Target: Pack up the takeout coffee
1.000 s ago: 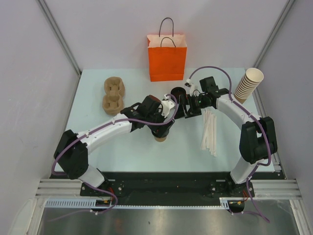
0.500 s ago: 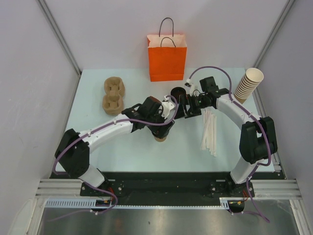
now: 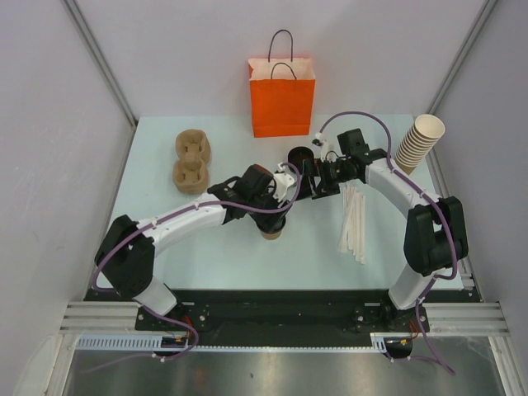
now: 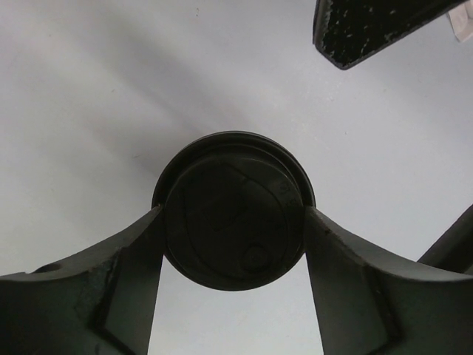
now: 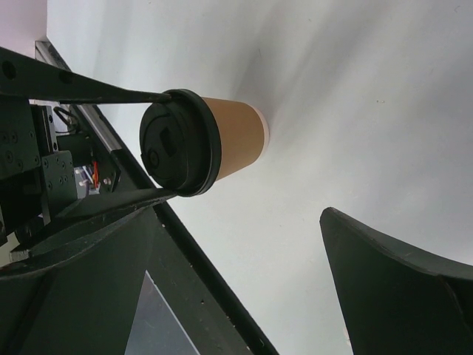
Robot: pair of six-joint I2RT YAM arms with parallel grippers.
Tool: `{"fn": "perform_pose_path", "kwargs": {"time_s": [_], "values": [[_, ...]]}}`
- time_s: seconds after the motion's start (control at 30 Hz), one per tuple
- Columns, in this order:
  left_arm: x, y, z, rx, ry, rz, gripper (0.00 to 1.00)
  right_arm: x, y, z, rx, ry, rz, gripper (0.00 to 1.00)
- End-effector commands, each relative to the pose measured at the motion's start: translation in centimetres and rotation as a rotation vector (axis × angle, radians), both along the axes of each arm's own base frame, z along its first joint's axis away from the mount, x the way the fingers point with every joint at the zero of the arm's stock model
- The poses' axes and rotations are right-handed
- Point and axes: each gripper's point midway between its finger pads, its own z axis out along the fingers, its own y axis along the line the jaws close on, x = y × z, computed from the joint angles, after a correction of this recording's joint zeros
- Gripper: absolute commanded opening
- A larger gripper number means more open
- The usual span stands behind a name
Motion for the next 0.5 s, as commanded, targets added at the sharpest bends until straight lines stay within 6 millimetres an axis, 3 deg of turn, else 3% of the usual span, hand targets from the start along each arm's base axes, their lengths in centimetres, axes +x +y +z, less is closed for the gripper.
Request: {"fn": "perform_pose_path", "kwargs": {"time_s": [0.0,0.1,0.27,0.37,0.47], "values": [[0.5,0.7,1.2,-0.014,-0.037,0.012,0.68,0.8,0.4,1.5,0.031,-0.031,0.000,1.00],[1.4,2.0,1.5,-0.012,-0.028,0.043,0.58,0.8,0.4,1.5,0.035,-0.032,0.001,1.00],[2.9,4.5,2.4,-0.004,-0.006,0.043,0.51,0.9,0.5,1.6,0.039,-0.033,-0.001,1.00],[4.7,5.9,3.5,0.004,-0.019,-0.016,0.51,0.9,0.5,1.7,0.040,-0.032,0.000,1.00],[7.8,7.6,5.1,0.039,-0.105,-0.061,0.52,1.0,0.5,1.5,0.042,-0.030,0.001,1.00]]}}
